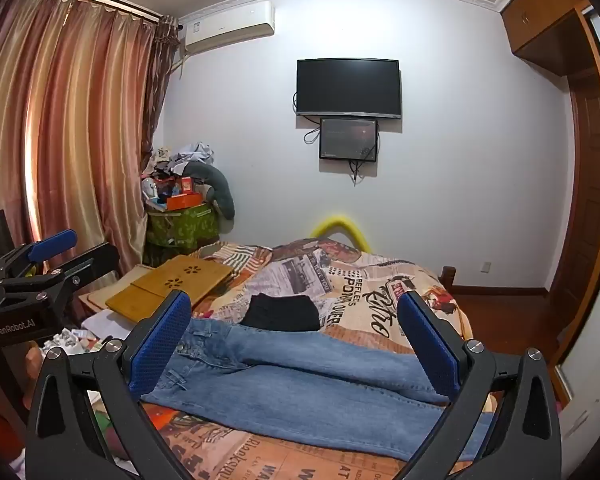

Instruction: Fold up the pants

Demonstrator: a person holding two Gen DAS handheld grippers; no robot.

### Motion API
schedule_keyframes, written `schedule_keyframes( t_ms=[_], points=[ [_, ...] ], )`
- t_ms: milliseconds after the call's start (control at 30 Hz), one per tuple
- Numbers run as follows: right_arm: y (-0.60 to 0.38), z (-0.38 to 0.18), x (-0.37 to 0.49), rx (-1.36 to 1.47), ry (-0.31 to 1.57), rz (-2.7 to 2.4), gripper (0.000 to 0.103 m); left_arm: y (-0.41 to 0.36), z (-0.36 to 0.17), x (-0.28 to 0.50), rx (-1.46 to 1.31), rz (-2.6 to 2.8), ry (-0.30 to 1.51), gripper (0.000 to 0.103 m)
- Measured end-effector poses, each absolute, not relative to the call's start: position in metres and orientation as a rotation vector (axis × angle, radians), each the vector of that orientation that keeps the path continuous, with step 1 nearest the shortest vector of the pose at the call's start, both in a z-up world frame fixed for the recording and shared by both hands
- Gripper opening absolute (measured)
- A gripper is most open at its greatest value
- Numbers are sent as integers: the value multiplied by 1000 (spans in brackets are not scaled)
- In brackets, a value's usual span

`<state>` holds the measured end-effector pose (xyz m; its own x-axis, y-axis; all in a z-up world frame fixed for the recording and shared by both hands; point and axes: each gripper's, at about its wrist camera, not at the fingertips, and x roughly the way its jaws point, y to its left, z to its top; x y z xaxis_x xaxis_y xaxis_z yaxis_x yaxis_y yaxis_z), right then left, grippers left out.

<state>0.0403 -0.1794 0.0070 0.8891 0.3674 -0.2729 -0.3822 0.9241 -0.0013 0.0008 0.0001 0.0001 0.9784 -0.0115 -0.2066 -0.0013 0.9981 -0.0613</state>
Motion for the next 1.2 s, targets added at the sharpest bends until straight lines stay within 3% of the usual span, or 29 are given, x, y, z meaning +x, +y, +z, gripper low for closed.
schedule_keyframes(
  t_ms=[1200],
  points=[
    [-183,11,39,-49,267,386,102,0,-2,6,-51,-28,196,103]
  ],
)
